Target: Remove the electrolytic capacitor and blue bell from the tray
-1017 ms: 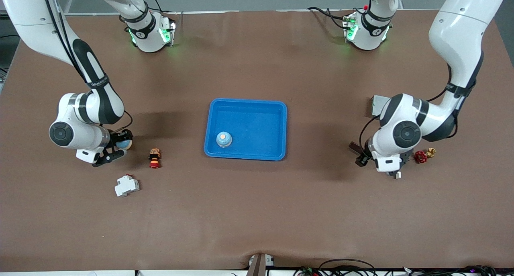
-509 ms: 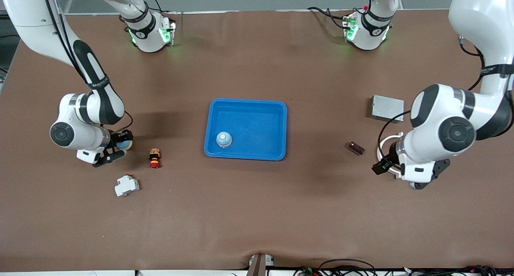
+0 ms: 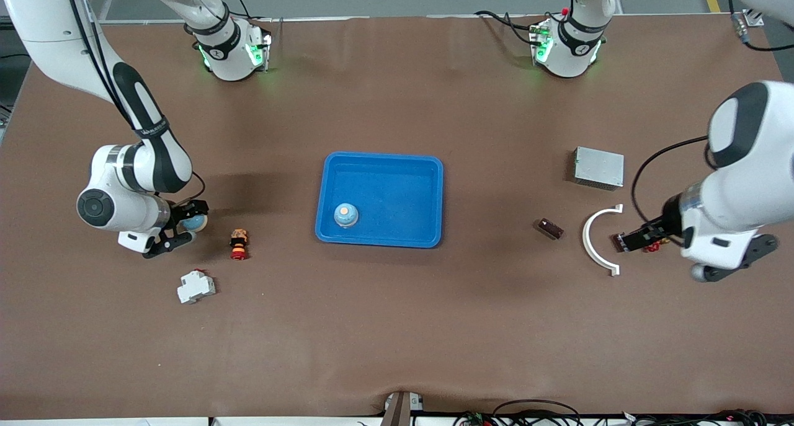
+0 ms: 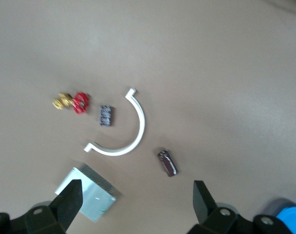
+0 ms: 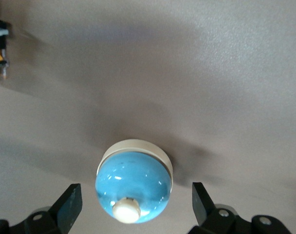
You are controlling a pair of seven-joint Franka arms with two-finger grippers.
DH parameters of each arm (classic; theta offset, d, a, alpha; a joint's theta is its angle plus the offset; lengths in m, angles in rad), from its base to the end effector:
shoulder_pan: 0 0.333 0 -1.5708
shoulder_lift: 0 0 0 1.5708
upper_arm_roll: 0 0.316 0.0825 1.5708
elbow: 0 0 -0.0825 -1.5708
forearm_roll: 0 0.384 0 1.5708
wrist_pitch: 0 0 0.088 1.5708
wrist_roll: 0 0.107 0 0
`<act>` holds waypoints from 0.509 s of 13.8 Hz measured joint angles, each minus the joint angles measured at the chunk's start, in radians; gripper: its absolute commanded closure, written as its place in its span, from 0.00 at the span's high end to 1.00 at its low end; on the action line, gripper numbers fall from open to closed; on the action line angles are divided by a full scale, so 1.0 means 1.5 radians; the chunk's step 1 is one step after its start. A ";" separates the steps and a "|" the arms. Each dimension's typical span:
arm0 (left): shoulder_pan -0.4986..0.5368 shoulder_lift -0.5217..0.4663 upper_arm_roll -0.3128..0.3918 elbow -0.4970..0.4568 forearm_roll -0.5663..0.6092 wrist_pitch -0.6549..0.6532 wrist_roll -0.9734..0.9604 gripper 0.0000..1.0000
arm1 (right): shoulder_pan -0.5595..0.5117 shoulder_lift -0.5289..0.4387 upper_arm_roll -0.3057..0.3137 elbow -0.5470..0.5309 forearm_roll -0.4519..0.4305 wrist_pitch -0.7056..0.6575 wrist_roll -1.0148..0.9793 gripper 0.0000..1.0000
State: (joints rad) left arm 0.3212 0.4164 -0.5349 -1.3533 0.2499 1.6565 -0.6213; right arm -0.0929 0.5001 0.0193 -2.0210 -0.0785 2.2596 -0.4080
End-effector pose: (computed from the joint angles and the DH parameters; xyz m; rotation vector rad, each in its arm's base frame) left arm 0.6638 -0.0550 0.5067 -3.0168 -0.6288 0.0561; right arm 0.5700 -0.0441 0.1803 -3.0362 -0.6014 0.4110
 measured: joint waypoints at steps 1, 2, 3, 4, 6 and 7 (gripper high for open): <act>0.010 -0.015 0.000 0.003 0.000 -0.004 0.036 1.00 | 0.000 -0.002 0.000 0.004 0.014 -0.017 0.010 1.00; 0.020 -0.029 0.000 0.003 -0.001 -0.007 0.072 1.00 | 0.002 -0.008 0.001 0.011 0.036 -0.040 0.022 1.00; 0.028 -0.041 0.000 0.004 -0.001 -0.008 0.107 1.00 | 0.007 -0.016 0.003 0.017 0.054 -0.065 0.040 1.00; 0.033 -0.053 0.001 0.004 -0.001 -0.008 0.139 1.00 | 0.017 -0.026 0.004 0.023 0.067 -0.084 0.065 1.00; 0.027 -0.079 0.021 0.003 -0.002 -0.010 0.191 1.00 | 0.047 -0.050 0.007 0.027 0.078 -0.108 0.132 1.00; 0.006 -0.096 0.053 0.003 -0.010 -0.015 0.211 1.00 | 0.065 -0.061 0.008 0.027 0.080 -0.117 0.169 1.00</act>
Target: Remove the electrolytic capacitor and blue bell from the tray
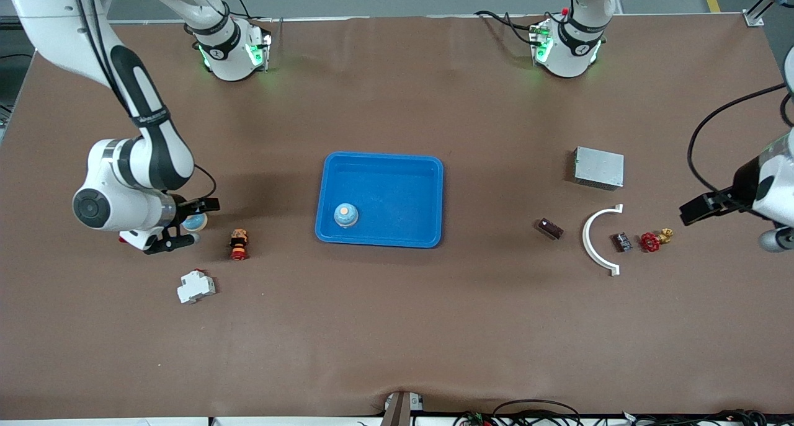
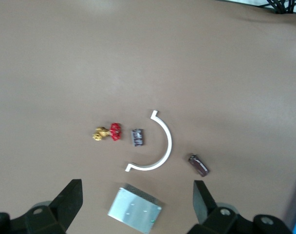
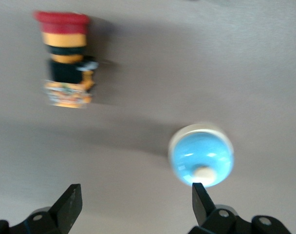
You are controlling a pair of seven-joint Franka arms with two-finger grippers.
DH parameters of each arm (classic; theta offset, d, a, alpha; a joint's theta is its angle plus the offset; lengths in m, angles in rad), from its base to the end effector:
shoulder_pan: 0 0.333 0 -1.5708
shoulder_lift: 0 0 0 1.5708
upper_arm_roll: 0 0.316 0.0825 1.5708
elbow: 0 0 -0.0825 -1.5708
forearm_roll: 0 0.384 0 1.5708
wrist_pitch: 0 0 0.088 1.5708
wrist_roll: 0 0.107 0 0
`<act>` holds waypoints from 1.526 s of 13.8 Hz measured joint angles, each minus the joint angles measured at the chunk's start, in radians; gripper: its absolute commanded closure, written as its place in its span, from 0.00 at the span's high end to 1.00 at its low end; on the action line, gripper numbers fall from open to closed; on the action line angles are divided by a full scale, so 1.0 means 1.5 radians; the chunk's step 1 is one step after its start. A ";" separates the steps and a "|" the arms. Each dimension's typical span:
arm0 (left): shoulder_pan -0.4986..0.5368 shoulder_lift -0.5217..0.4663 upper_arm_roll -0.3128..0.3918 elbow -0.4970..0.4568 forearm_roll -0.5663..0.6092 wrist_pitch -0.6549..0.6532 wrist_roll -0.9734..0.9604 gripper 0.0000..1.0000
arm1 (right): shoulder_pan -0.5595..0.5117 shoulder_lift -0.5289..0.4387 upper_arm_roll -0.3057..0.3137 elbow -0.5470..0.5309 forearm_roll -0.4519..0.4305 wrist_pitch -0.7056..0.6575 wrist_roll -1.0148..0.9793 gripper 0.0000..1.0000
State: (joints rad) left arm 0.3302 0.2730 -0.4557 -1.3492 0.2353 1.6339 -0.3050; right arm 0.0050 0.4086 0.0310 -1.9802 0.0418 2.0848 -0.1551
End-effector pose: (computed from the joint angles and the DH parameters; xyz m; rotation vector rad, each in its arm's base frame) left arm 0.6372 -0.0164 0.5869 -3.0213 -0.2821 -0.0939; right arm 0.5756 0.0225 0.2381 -3.0332 -0.2497 0.4611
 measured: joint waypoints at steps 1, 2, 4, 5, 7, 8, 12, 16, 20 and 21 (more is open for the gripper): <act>-0.034 -0.019 0.047 -0.001 -0.016 -0.009 0.023 1.00 | 0.018 -0.011 0.001 0.000 0.002 -0.006 0.036 1.00; -0.071 -0.039 0.097 -0.003 -0.035 -0.019 0.052 1.00 | 0.037 -0.021 0.001 0.000 0.004 -0.009 0.075 1.00; -0.141 -0.079 0.189 -0.014 -0.066 -0.044 0.093 1.00 | 0.076 -0.032 0.002 0.000 0.007 -0.011 0.160 1.00; -0.172 -0.101 0.230 -0.025 -0.083 -0.051 0.102 1.00 | 0.098 -0.035 0.003 0.002 0.007 -0.011 0.209 1.00; -0.210 -0.142 0.279 -0.058 -0.103 -0.057 0.110 1.00 | 0.147 -0.037 0.004 0.014 0.008 -0.010 0.308 1.00; -0.215 -0.161 0.284 -0.076 -0.105 -0.057 0.110 1.00 | 0.173 -0.037 0.004 0.025 0.008 -0.009 0.359 1.00; -0.221 -0.202 0.285 -0.107 -0.106 -0.063 0.110 1.00 | 0.250 -0.037 0.005 0.083 0.008 -0.009 0.471 1.00; -0.224 -0.206 0.278 -0.108 -0.116 -0.067 0.110 1.00 | 0.294 -0.004 0.004 0.137 0.025 0.001 0.506 1.00; -0.227 -0.206 0.273 -0.108 -0.122 -0.068 0.110 1.00 | 0.324 0.042 0.004 0.177 0.036 0.043 0.514 1.00; -0.227 -0.206 0.272 -0.108 -0.122 -0.068 0.110 1.00 | 0.329 0.051 0.004 0.179 0.036 0.059 0.515 1.00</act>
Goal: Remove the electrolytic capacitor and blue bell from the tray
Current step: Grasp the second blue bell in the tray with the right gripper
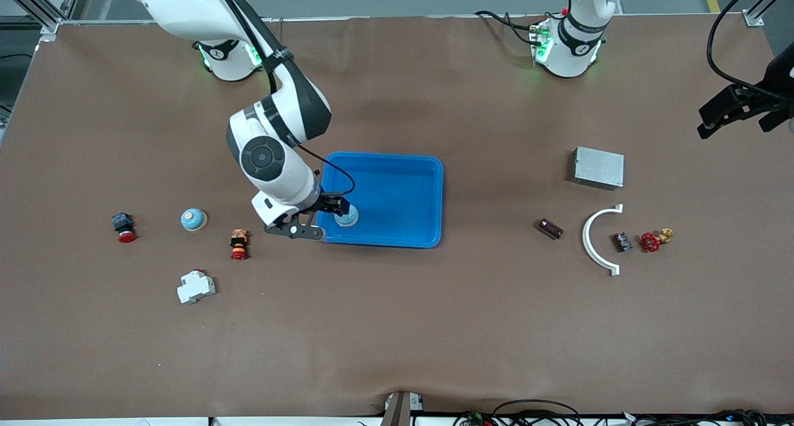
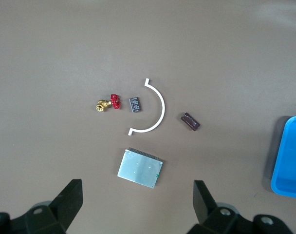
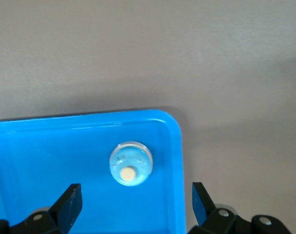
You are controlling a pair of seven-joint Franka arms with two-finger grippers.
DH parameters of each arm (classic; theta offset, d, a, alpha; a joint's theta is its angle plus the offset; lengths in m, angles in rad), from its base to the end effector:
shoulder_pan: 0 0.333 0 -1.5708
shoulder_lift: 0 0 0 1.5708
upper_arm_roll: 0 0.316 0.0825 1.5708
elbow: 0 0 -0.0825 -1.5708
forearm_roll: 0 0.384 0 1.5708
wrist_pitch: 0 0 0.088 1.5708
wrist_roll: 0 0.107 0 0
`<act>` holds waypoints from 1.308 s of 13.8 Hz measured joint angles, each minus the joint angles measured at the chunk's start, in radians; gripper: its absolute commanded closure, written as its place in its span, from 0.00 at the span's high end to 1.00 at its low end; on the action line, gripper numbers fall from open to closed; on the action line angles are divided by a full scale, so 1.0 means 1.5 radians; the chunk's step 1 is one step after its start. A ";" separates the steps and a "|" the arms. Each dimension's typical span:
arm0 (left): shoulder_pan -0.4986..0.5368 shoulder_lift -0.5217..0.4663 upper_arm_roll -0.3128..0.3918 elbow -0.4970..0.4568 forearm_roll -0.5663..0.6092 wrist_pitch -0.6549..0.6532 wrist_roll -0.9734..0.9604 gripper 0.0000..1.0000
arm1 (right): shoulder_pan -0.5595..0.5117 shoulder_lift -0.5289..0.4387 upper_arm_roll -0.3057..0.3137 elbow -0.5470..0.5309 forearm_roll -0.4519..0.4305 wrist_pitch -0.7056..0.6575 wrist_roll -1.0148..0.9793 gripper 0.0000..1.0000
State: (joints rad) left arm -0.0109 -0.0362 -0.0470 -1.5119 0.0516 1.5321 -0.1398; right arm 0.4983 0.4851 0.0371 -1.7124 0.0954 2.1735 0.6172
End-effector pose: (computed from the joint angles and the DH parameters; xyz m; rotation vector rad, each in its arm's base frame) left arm 0.5387 -0.0261 0.6686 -3.0900 -0.1319 -0.0949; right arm 0.5715 0.3405 0.3070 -3.0652 0.2163 0.1107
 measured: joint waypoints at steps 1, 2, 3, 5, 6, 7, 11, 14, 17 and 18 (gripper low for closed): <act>0.000 0.000 0.000 0.000 0.000 0.000 0.000 1.00 | 0.004 0.008 0.000 0.000 0.000 0.013 0.000 1.00; 0.000 0.000 -0.001 0.000 0.000 0.000 0.000 1.00 | 0.007 0.016 0.000 0.000 0.000 0.021 0.000 1.00; 0.000 0.000 -0.002 0.000 0.000 0.000 0.000 1.00 | 0.010 0.022 0.000 0.000 0.000 0.023 0.000 1.00; 0.000 -0.001 -0.006 0.000 0.000 -0.003 0.000 1.00 | 0.016 0.033 0.000 0.000 0.000 0.027 0.000 1.00; 0.000 -0.002 -0.007 -0.001 0.000 -0.005 0.000 1.00 | 0.020 0.040 0.000 0.000 0.000 0.037 0.000 1.00; 0.000 -0.002 -0.008 -0.001 0.000 -0.006 0.000 1.00 | 0.023 0.048 0.000 0.000 0.000 0.045 0.000 1.00; 0.000 -0.003 -0.009 -0.001 0.000 -0.006 0.000 1.00 | 0.034 0.082 0.000 0.000 -0.001 0.057 -0.002 1.00; 0.000 -0.003 -0.009 -0.001 -0.007 -0.006 0.000 1.00 | 0.042 0.095 0.000 0.001 -0.001 0.063 -0.002 1.00; 0.000 -0.004 -0.010 -0.001 -0.009 -0.006 0.000 1.00 | 0.044 0.105 0.000 0.001 -0.001 0.068 -0.002 1.00; 0.000 -0.004 -0.011 -0.001 -0.009 -0.006 0.000 1.00 | 0.044 0.107 -0.001 0.001 -0.001 0.068 -0.002 1.00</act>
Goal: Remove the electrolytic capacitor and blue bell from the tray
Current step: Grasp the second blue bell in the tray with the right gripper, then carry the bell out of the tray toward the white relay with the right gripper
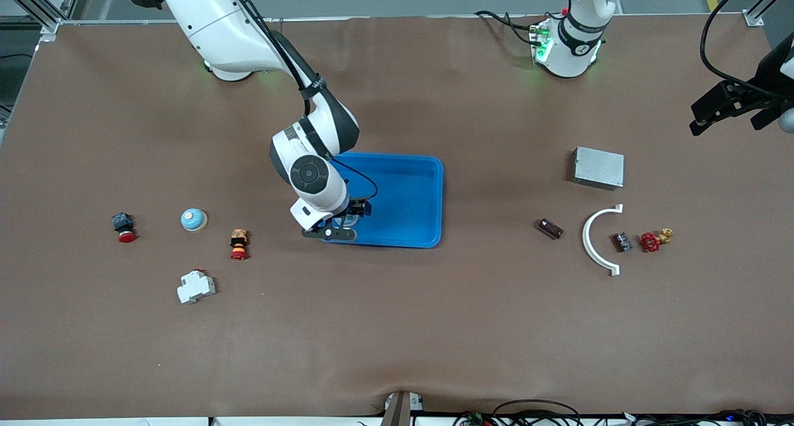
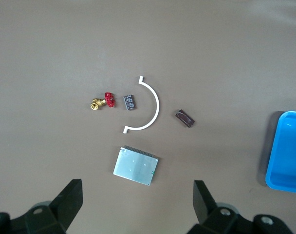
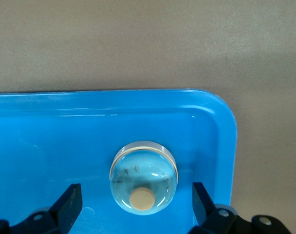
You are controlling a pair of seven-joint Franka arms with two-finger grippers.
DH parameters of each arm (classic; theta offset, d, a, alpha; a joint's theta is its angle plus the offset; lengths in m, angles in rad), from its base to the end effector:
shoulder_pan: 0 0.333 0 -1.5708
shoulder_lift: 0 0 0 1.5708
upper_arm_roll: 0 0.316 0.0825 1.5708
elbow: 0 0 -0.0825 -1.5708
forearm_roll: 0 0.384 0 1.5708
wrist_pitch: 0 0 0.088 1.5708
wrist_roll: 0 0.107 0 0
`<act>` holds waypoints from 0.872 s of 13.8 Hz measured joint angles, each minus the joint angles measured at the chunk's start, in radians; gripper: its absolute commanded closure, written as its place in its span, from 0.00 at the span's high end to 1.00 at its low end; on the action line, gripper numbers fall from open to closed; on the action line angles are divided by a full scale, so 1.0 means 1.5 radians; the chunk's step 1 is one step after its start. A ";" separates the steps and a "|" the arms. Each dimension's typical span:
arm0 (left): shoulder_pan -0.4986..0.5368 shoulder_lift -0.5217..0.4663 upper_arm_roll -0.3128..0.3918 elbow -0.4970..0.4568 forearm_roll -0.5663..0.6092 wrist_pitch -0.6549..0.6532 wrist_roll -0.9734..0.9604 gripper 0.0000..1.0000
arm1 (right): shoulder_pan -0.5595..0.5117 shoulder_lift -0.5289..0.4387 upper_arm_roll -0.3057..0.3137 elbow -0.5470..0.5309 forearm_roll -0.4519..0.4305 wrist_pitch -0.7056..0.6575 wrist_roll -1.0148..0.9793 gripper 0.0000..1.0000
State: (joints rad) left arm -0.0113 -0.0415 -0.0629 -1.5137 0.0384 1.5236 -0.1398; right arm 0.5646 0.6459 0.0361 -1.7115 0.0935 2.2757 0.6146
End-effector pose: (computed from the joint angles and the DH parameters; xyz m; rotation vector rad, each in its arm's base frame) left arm 0.5355 -0.0364 0.6698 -3.1034 -0.1062 -0.0860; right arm 0.5483 0.3759 0.2086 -3.1055 0.1302 0.1849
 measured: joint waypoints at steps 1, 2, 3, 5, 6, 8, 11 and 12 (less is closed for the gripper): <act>0.000 0.000 0.000 0.000 0.000 0.000 0.000 1.00 | 0.000 0.003 -0.001 0.000 0.000 0.000 0.000 1.00; 0.000 0.000 0.000 -0.001 0.000 0.000 0.000 1.00 | 0.000 0.005 -0.001 0.000 0.000 0.001 0.000 1.00; 0.000 0.000 0.000 -0.001 -0.002 0.000 0.000 1.00 | 0.000 0.008 -0.001 0.000 0.000 0.003 0.000 1.00; 0.000 0.000 0.000 -0.001 -0.003 0.000 0.000 1.00 | 0.000 0.014 -0.002 0.000 0.000 0.008 0.000 1.00; 0.001 0.000 0.000 -0.001 -0.003 0.000 0.000 1.00 | 0.000 0.016 -0.002 0.000 0.000 0.009 0.000 1.00; 0.001 0.000 0.001 -0.001 -0.003 0.000 0.000 1.00 | 0.000 0.020 -0.002 0.000 0.000 0.015 0.000 1.00; 0.003 0.000 0.002 -0.004 -0.003 0.000 0.000 1.00 | 0.002 0.029 -0.002 0.000 0.000 0.027 0.000 1.00; 0.003 0.000 0.002 -0.004 -0.003 0.000 0.000 1.00 | 0.003 0.030 -0.002 0.000 0.000 0.029 0.000 1.00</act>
State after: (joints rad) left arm -0.0065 -0.0419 -0.0595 -1.5201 0.0333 1.5236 -0.1398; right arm 0.5684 0.6915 0.0328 -1.7115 0.0933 2.3198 0.6145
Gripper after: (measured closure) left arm 0.000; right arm 0.000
